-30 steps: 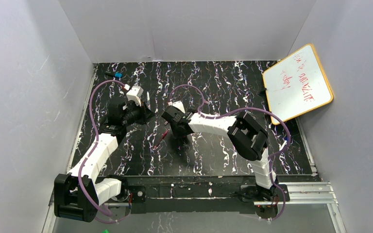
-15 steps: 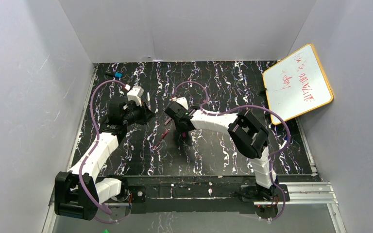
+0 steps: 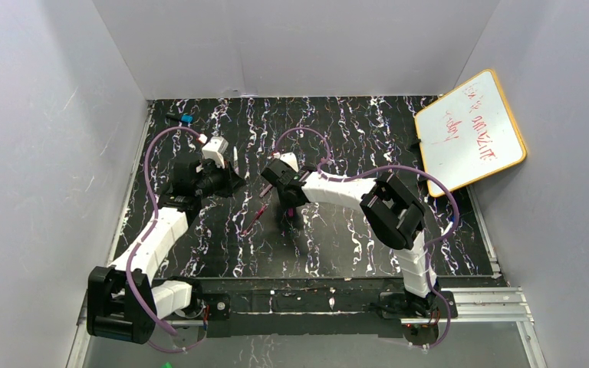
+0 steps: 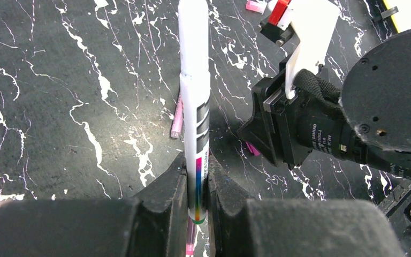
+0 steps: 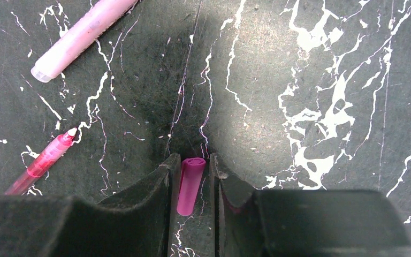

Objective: Insert the pens into the pen caps

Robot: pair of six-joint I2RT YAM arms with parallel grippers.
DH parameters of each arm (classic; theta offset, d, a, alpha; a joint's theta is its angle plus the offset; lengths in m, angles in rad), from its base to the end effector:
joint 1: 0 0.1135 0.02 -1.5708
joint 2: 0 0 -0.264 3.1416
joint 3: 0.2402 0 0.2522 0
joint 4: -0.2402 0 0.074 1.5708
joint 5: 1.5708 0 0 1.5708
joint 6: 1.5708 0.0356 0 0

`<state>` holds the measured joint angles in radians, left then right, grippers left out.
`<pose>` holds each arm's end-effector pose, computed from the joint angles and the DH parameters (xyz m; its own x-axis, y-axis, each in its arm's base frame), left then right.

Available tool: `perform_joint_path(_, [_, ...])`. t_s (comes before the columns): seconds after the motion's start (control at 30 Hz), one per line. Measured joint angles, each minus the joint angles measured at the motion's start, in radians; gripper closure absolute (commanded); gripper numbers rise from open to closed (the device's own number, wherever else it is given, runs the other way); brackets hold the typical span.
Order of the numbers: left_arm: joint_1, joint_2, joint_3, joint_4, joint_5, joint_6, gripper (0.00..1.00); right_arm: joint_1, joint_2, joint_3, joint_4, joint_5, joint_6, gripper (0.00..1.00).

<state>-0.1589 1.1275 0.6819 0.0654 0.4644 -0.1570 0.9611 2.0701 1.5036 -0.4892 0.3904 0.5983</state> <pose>0.2462 -0.0556 0.2613 -0.4483 -0.0697 -0.8912 0.4881 0.8161 -0.3094 0.2619 0.3513 0.1714 -0.7783 -0.2047 -0.5936 -0.2571 0.9664 0.0038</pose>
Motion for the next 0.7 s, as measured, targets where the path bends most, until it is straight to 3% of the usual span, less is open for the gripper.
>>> perform_joint_path(0.4, [0.0,0.011,0.0,0.0,0.007,0.0,1.0,-0.003,-0.005,-0.014,0.017,-0.011,0.016,0.66])
perform_joint_path(0.7, [0.0,0.011,0.0,0.0,0.007,0.0,1.0,-0.003,-0.009,-0.021,0.019,-0.006,0.024,0.76])
